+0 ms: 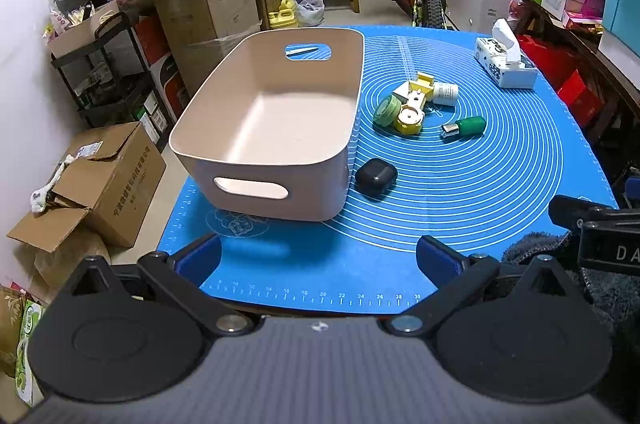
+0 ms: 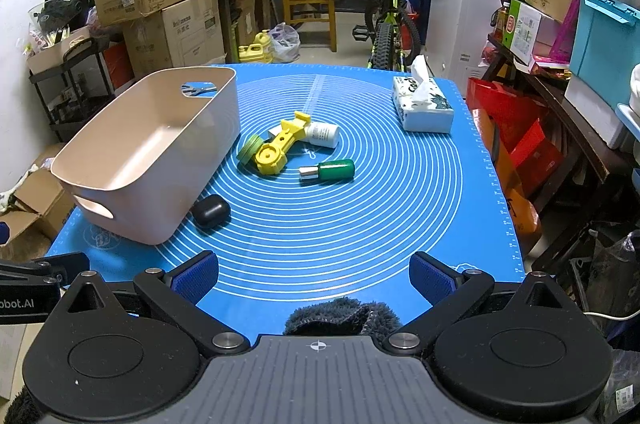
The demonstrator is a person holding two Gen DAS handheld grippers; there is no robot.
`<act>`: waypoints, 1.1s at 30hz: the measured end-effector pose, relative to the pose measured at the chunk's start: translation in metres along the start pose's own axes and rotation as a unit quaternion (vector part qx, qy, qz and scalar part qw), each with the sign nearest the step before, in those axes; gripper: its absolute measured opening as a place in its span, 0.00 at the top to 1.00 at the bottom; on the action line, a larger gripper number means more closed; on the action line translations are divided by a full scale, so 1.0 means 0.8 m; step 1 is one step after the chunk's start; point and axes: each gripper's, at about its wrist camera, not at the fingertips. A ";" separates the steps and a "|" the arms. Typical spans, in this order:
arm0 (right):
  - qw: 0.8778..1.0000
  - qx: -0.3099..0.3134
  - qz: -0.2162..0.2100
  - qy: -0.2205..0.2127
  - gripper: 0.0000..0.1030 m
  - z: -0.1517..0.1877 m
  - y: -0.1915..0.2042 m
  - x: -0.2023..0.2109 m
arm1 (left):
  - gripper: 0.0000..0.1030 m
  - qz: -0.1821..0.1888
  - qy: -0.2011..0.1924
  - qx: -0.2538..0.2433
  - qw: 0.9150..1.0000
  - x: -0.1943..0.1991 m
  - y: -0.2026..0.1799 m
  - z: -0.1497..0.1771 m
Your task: Organize rigid objects
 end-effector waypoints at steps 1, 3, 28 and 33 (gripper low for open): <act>1.000 0.000 0.000 0.000 0.02 0.000 0.000 0.000 | 0.00 0.000 -0.001 0.000 1.000 -0.001 0.001 0.000; 1.000 0.001 0.000 0.000 0.02 -0.001 0.000 0.000 | 0.00 -0.001 -0.002 0.002 1.000 -0.001 0.003 0.000; 1.000 0.005 -0.018 0.004 0.02 -0.056 0.022 -0.072 | 0.00 -0.040 -0.009 0.018 0.999 -0.066 0.088 -0.062; 0.999 0.019 -0.026 0.004 0.02 -0.078 0.039 -0.114 | 0.00 -0.055 -0.004 0.023 0.998 -0.102 0.118 -0.084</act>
Point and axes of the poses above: each gripper's, at about its wrist camera, not at the fingertips, and x roughly against the way its jaws point, y to its left, z to its underside, and after that the axes turned 5 degrees about x, right-handed
